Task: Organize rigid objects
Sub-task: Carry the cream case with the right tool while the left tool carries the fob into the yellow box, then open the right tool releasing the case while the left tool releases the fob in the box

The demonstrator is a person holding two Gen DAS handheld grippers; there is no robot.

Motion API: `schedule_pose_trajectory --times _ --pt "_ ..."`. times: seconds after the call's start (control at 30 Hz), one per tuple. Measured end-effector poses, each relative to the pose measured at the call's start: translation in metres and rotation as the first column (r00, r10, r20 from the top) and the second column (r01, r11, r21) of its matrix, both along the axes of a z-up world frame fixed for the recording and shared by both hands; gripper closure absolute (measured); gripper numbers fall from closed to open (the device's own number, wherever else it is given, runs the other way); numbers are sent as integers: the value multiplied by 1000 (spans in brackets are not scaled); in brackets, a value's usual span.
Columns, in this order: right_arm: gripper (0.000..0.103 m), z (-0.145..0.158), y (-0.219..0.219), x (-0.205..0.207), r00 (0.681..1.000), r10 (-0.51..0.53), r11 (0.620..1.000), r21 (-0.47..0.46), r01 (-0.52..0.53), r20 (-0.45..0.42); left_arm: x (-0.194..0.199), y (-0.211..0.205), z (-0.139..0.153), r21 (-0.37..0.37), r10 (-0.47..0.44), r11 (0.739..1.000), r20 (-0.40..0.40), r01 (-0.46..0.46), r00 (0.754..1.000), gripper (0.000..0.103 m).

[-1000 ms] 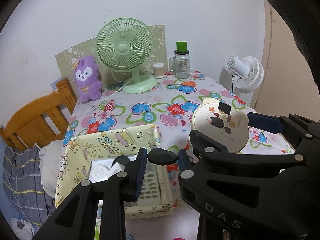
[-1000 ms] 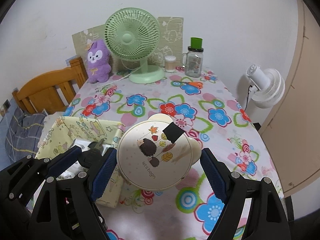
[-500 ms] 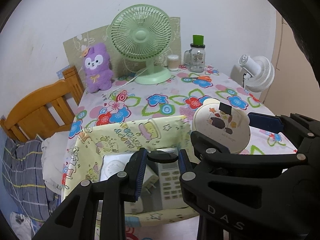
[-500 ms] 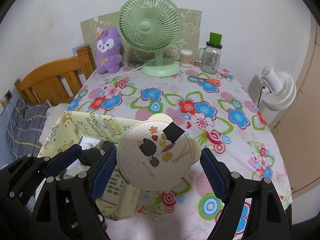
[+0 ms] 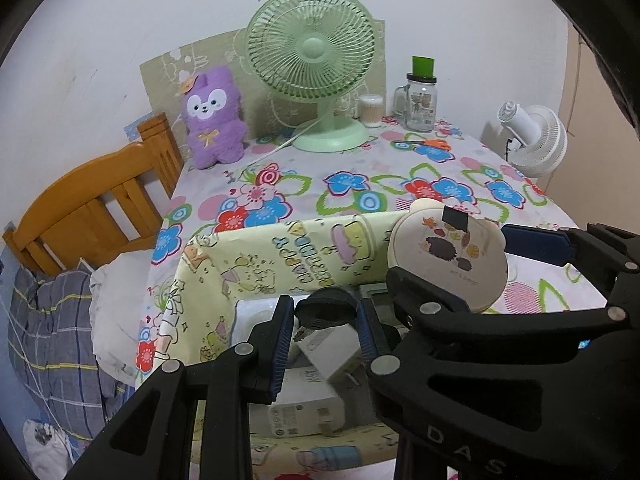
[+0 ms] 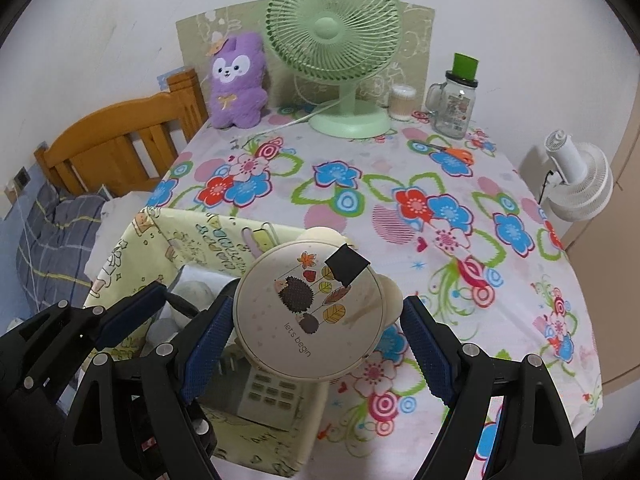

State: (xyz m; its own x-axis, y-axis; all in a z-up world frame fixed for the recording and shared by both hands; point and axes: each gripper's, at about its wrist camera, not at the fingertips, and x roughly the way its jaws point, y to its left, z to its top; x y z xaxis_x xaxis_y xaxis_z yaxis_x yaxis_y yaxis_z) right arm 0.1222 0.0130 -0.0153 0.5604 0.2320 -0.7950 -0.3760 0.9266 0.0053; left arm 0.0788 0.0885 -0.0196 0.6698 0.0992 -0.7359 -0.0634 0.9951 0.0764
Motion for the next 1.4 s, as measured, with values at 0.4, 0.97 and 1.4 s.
schedule_pose_trajectory --times 0.4,0.97,1.4 --pt "18 -11 35 5 998 59 998 -37 -59 -11 1 30 -11 -27 61 998 -32 -62 998 68" --pt "18 -34 64 11 985 143 990 -5 -144 -94 3 50 -25 -48 93 994 -114 -99 989 41" --pt "11 -35 63 12 969 194 980 67 -186 -153 -1 46 -20 -61 78 994 -121 -86 990 27"
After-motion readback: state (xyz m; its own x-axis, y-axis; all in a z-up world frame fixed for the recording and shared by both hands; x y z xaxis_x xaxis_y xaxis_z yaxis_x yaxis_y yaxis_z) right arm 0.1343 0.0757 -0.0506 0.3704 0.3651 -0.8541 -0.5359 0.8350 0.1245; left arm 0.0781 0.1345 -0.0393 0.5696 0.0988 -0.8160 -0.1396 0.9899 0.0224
